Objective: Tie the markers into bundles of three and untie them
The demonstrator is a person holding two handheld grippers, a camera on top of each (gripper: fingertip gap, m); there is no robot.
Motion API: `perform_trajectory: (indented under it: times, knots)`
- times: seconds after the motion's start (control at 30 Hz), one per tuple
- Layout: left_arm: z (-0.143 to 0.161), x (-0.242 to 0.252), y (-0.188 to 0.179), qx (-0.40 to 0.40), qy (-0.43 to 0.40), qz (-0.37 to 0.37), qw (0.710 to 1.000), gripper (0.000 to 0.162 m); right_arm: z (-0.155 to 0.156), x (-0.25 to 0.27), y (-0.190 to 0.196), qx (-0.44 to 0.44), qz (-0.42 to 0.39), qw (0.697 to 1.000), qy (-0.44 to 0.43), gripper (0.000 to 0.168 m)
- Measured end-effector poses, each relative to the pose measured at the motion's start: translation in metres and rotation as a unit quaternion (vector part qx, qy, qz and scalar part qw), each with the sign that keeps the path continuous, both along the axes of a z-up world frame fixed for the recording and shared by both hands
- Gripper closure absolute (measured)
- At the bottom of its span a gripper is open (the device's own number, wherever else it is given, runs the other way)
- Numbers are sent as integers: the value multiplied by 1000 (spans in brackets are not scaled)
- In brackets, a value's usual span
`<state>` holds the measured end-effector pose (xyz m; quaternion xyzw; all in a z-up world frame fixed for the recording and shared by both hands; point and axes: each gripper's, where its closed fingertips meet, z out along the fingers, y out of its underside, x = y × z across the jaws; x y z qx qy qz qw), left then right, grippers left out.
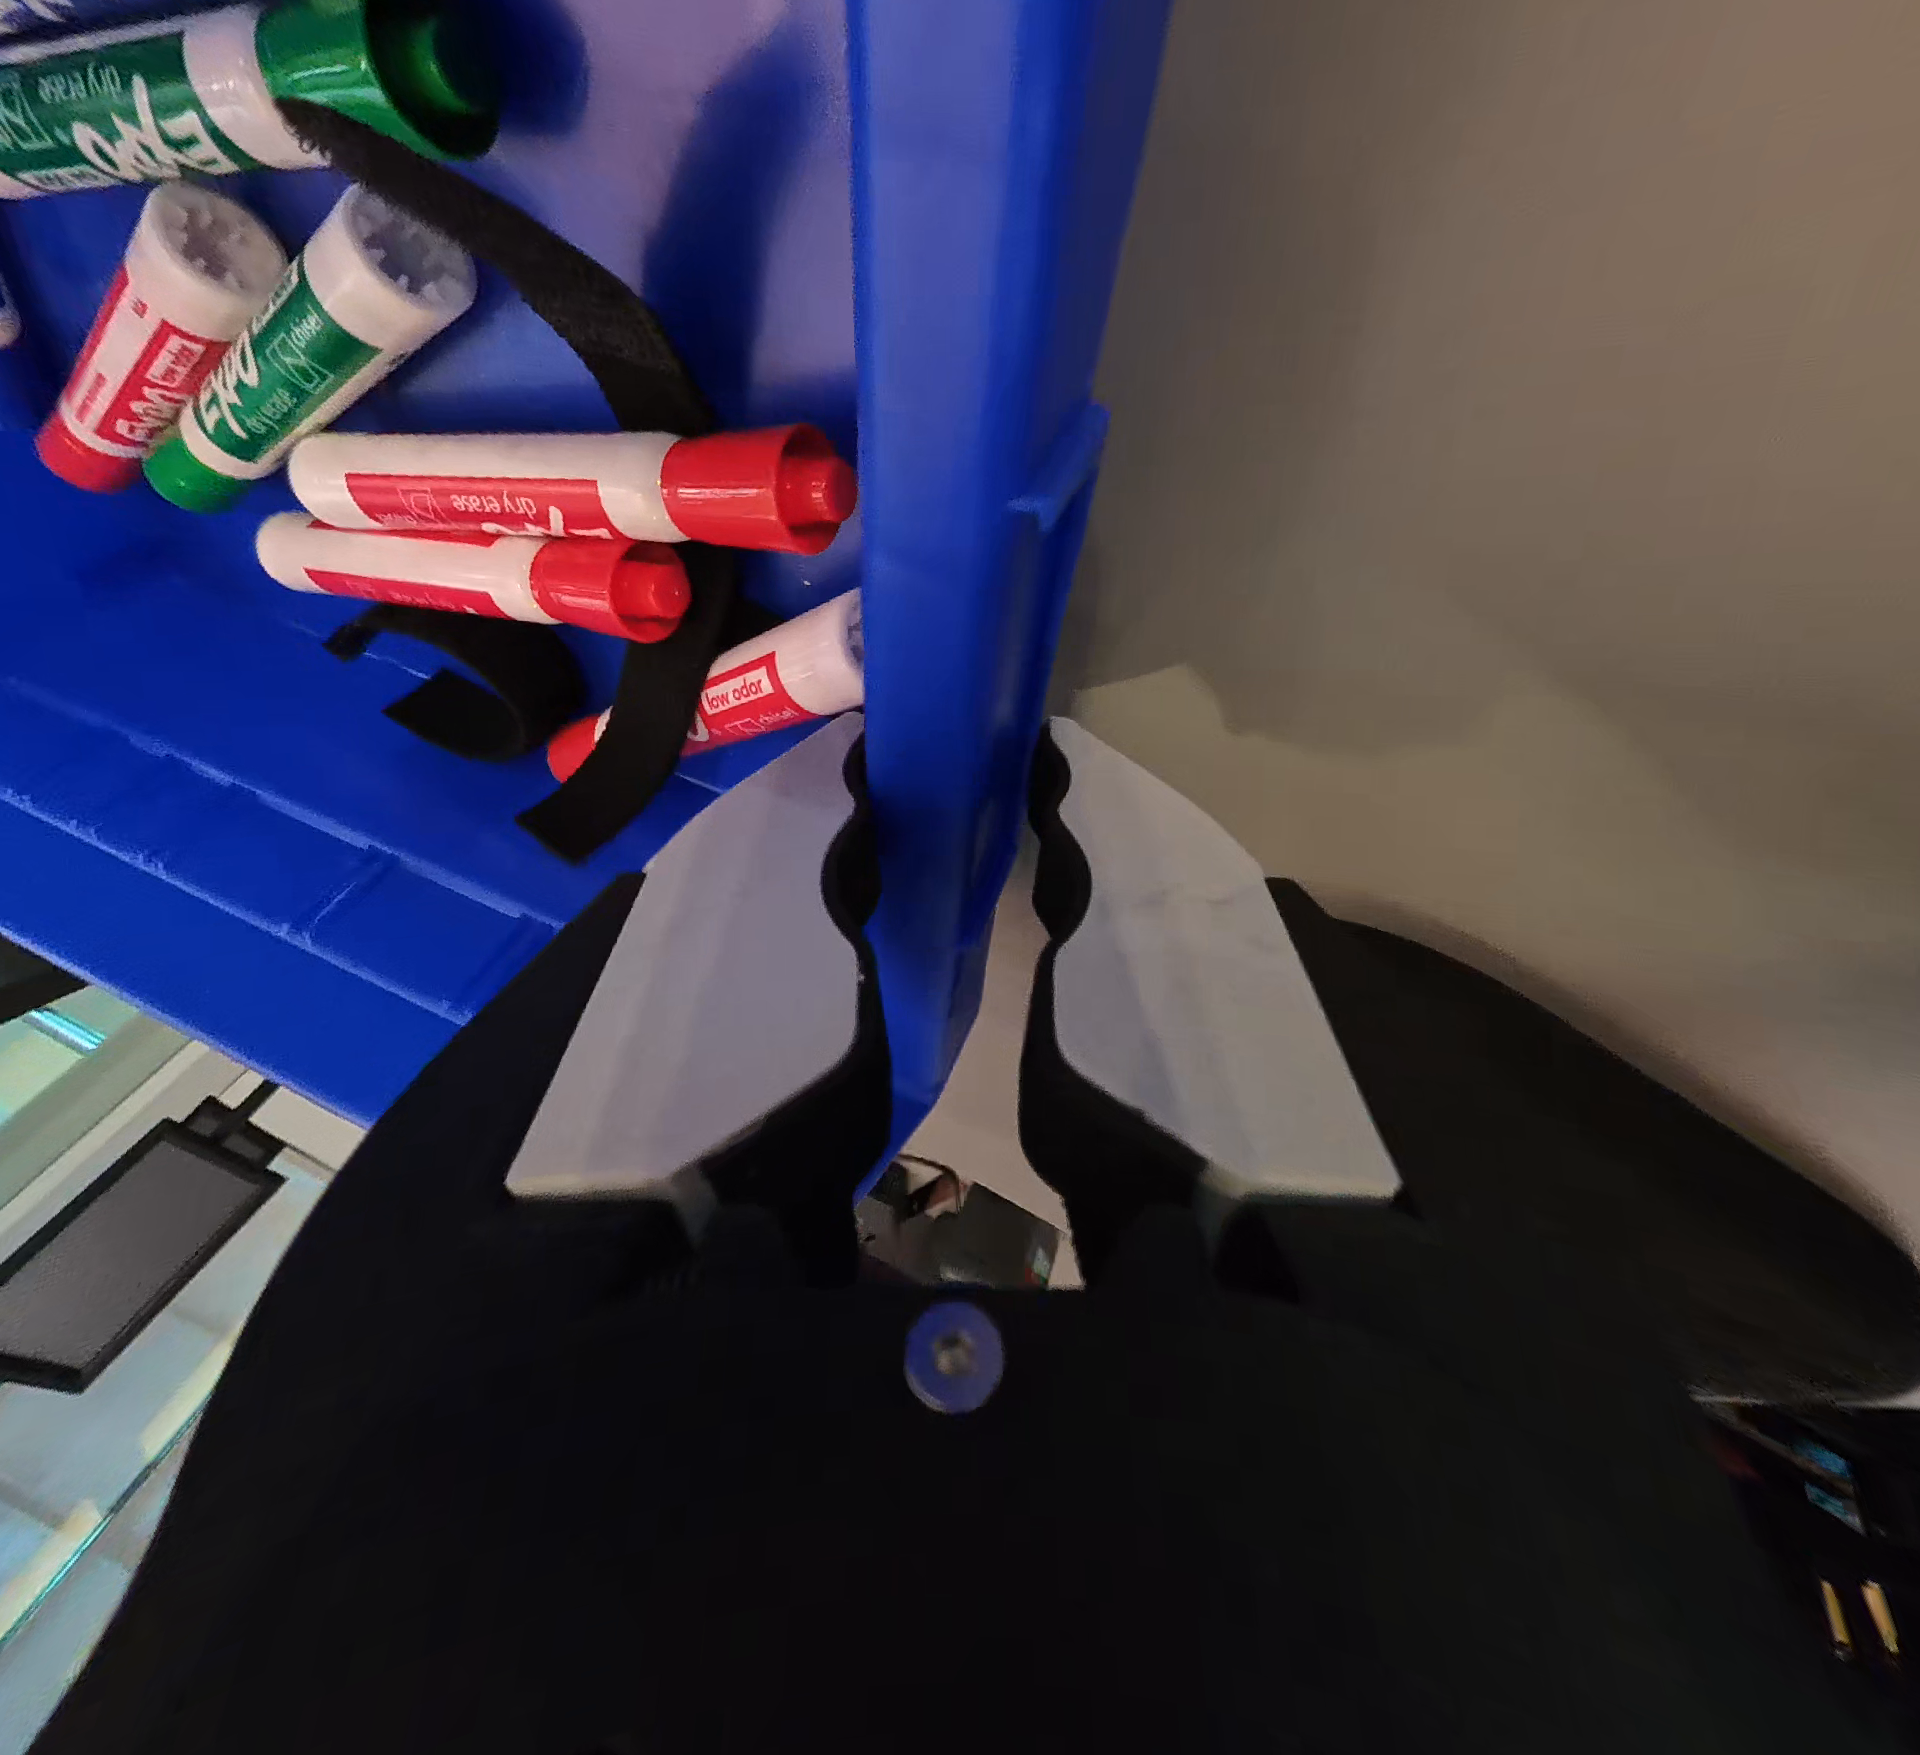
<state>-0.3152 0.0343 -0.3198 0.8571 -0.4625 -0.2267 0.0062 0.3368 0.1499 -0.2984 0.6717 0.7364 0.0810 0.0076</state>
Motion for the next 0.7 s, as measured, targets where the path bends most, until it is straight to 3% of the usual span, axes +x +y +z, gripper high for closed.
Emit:
perform_trajectory:
  times: [0.03, 0.33, 0.7]
  knots:
    - [0, -3, 3, -1, -5, 3, 1000, 136, 0, 7, 7, 0, -3, 1000, -2, 150]
    - [0, -41, 19, -19, 11, -61, 998, 136, 0, 42, 49, -12, 8, 1000, 7, 150]
    - [-1, -58, 29, -26, 3, -70, 997, 137, -1, 55, 79, -3, 16, 1000, 9, 150]
